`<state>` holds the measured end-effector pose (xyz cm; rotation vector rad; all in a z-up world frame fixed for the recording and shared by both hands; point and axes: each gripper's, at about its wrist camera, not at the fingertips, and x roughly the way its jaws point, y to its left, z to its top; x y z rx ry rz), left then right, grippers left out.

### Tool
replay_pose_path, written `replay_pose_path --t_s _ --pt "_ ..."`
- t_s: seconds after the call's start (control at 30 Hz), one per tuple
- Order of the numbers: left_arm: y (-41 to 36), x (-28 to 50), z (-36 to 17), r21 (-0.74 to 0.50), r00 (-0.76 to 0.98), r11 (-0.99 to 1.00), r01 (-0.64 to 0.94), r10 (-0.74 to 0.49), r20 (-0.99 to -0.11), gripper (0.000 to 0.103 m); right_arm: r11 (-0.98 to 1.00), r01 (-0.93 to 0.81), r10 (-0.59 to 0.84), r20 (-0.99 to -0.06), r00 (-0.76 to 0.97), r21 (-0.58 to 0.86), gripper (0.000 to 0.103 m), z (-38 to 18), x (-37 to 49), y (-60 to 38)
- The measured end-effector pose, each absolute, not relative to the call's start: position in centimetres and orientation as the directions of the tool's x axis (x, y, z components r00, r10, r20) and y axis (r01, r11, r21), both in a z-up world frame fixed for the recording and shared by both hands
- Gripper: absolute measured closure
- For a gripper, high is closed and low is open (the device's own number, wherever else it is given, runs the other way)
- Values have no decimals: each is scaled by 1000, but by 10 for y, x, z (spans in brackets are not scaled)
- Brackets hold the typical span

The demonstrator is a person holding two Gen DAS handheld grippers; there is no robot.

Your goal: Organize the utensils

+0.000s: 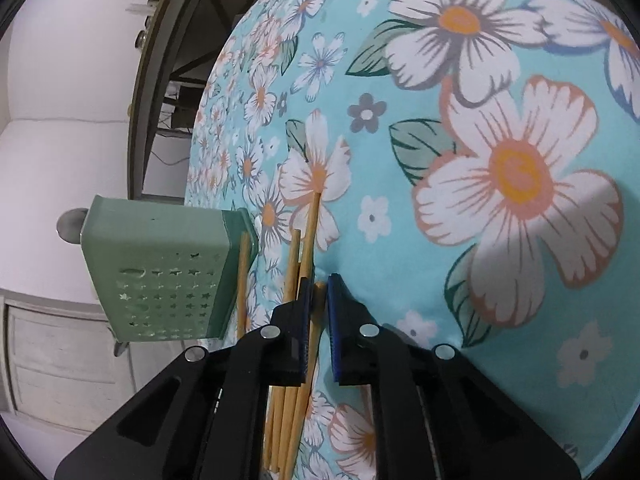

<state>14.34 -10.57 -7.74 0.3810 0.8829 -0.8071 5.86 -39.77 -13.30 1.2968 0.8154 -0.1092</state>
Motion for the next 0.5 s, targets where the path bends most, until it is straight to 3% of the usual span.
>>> replay_pose_path --t_s 0.5 --pt "-46 101 -66 -32 295 635 772 -402 -867 97 335 500 340 -597 726 799 94 -120 7 -404"
